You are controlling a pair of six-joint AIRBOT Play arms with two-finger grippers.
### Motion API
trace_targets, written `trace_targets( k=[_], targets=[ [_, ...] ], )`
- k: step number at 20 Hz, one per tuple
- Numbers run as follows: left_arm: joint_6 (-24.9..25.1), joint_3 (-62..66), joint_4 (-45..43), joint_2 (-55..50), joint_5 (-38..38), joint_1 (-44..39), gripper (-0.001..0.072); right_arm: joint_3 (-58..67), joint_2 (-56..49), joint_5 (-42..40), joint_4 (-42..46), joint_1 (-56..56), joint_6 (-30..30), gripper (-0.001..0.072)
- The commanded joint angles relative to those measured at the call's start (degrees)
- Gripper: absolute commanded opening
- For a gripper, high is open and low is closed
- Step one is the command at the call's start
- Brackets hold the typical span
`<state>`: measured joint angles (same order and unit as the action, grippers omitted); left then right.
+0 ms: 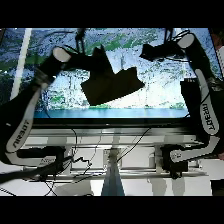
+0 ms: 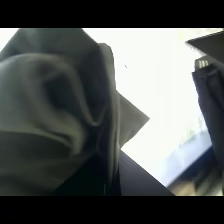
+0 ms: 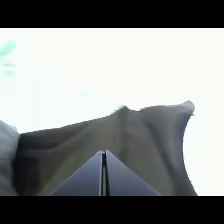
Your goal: Fold the clothes and pants, and hang the long-sleeved shirts on hangers.
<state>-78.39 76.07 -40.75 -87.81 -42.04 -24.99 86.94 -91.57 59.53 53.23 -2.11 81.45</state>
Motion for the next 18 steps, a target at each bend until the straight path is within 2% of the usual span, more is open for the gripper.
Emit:
trace_targets(
  k=[1,5,6,7,8,9,11,13,17,18],
  targets=[
    [-5.40,0.09,0.20,-6.82,18.62,-10.78,0.0019,0.02,0.68,6.49,4.92,5.20,-0.07,0.0009],
    [-5.40,0.09,9.40,-11.63,36.39,-16.87,0.0027,0.02,0.68,4.28,11.15,5.29,-0.04,0.0009],
    [-5.40,0.09,11.32,-12.15,39.34,-17.64,0.0084,0.02,0.68,3.82,11.08,5.27,-0.04,0.0009],
    [-5.40,0.09,11.47,-12.20,40.24,-17.97,0.0346,0.02,0.68,3.41,11.08,5.27,-0.07,0.0009],
    [-5.40,0.11,11.50,-12.04,40.30,-18.01,0.0656,0.02,0.68,2.71,11.15,5.27,-0.09,0.0009],
    [-5.38,0.24,11.45,-11.91,40.30,-18.01,0.0720,0.02,0.68,1.20,11.37,5.27,-0.09,0.0010],
    [-5.18,0.28,10.97,-11.10,40.30,-17.90,0.0720,0.02,0.68,-3.23,11.45,5.27,-0.11,0.0013],
    [-5.16,0.28,4.94,-9.73,40.30,-17.75,0.0712,0.02,0.68,-5.16,10.99,5.27,-1.62,0.0012],
    [-5.18,0.28,-10.84,-6.08,40.28,-17.75,0.0712,-0.22,0.09,-2.14,10.19,5.27,-16.17,0.0011],
    [-5.18,0.28,-12.48,-5.22,40.28,-17.70,0.0712,-0.33,-0.76,-2.21,10.67,5.27,-17.90,0.0045]
  ],
)
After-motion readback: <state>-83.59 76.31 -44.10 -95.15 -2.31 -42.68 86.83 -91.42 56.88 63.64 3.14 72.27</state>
